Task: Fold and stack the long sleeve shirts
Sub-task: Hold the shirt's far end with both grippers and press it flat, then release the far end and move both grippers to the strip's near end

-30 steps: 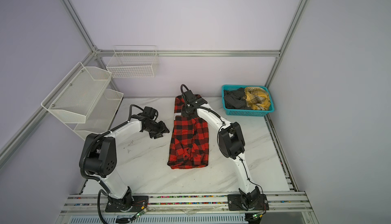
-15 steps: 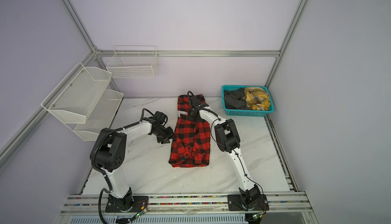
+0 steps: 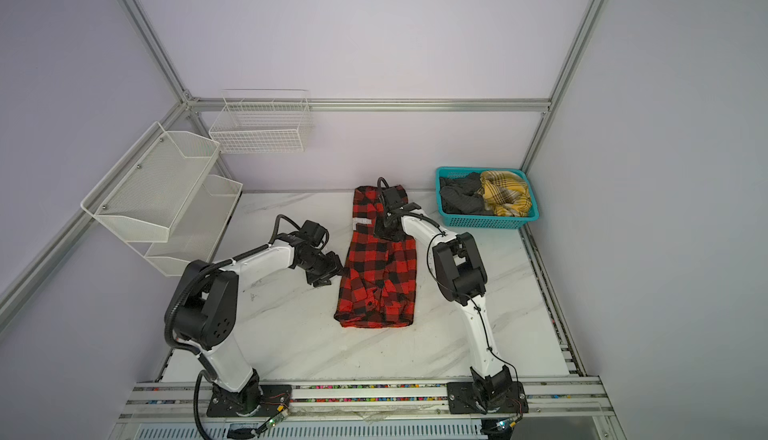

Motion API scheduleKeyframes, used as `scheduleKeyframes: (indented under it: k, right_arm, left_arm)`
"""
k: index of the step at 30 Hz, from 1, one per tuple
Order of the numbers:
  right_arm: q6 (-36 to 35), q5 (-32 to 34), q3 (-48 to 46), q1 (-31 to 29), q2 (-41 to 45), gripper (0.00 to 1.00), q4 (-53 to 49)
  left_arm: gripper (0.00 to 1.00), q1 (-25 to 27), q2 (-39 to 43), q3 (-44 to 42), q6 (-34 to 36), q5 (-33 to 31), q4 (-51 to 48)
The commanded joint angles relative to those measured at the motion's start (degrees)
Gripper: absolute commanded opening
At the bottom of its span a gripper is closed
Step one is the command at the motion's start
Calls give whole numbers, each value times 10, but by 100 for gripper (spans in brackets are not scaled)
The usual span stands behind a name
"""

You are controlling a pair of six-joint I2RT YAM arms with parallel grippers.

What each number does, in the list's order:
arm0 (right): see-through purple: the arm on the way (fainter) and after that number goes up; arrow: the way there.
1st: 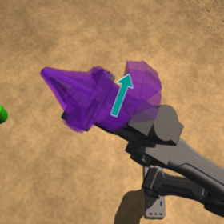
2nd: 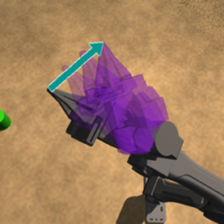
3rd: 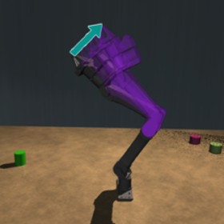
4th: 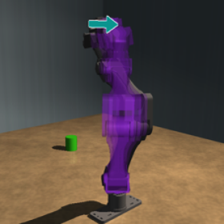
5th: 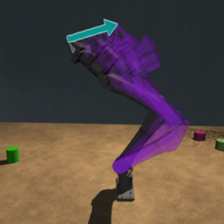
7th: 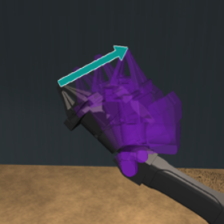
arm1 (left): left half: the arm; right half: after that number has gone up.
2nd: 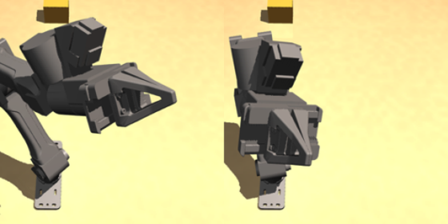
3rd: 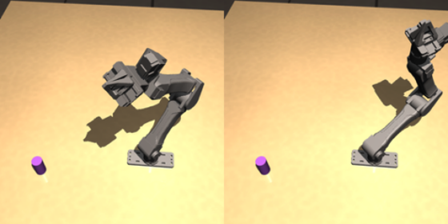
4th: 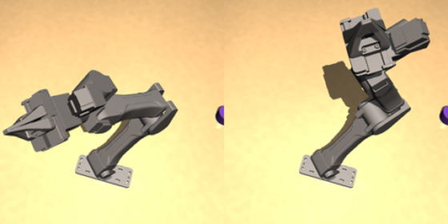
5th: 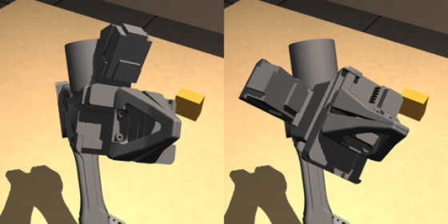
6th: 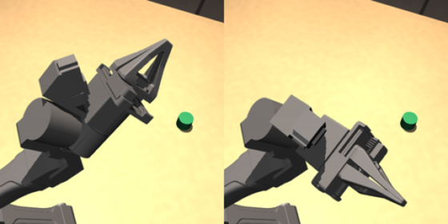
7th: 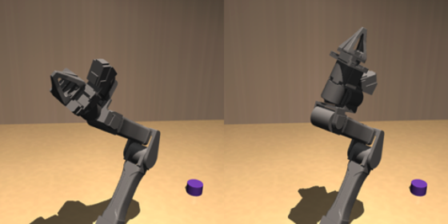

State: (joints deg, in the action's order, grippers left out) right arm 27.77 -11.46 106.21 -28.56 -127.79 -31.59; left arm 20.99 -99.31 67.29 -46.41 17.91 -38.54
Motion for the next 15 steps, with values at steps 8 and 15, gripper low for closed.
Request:
scheduleKeyframes:
  k: [8,15]
  right_arm:
    - [-27,30,-231,-6,220,56,-31]
    - [44,67,-405,-10,381,60,-40]
  left_arm:
    - [67,-6,109,-98,-57,-3,2]
    - [68,-9,120,-177,-61,77,67]
